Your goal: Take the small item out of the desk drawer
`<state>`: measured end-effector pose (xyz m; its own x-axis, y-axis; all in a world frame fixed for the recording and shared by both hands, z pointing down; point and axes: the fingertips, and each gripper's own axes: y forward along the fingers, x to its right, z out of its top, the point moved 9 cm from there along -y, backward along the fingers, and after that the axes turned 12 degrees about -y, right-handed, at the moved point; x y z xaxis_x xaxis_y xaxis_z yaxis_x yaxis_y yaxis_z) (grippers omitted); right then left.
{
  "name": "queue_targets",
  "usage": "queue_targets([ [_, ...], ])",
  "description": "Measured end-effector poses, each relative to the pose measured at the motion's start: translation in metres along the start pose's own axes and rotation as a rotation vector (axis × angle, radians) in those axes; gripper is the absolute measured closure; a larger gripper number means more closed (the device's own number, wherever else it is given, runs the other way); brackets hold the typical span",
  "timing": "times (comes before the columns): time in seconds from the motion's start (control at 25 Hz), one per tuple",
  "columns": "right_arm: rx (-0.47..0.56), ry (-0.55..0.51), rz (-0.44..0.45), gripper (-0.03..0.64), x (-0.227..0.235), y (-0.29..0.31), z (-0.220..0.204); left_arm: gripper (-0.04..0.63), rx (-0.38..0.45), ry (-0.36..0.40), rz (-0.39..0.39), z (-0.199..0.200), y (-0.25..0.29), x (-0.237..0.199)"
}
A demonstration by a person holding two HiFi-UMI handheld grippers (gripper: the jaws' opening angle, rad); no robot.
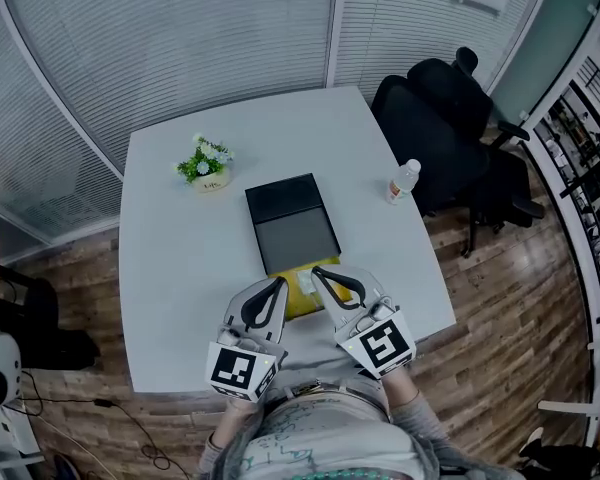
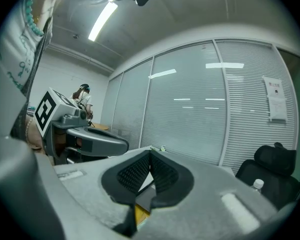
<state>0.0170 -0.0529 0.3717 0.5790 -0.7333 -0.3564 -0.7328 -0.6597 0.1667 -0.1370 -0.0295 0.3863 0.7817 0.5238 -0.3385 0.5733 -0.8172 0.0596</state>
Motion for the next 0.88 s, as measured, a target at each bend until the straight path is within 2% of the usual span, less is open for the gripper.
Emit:
queue_targets([
  [0.72,-0.008,-0.062,0.068,0.617,-0.001,0.011,-0.005,0.597,0.0,-0.026,0.007,-0.007,0.001,-0.003],
  [0.88,-0.052,-0.132,0.094,0.617,-0.002,0.014,-0.017,0.598,-0.011,-0.023,0.01,-0.009,-0.002,-0.004],
])
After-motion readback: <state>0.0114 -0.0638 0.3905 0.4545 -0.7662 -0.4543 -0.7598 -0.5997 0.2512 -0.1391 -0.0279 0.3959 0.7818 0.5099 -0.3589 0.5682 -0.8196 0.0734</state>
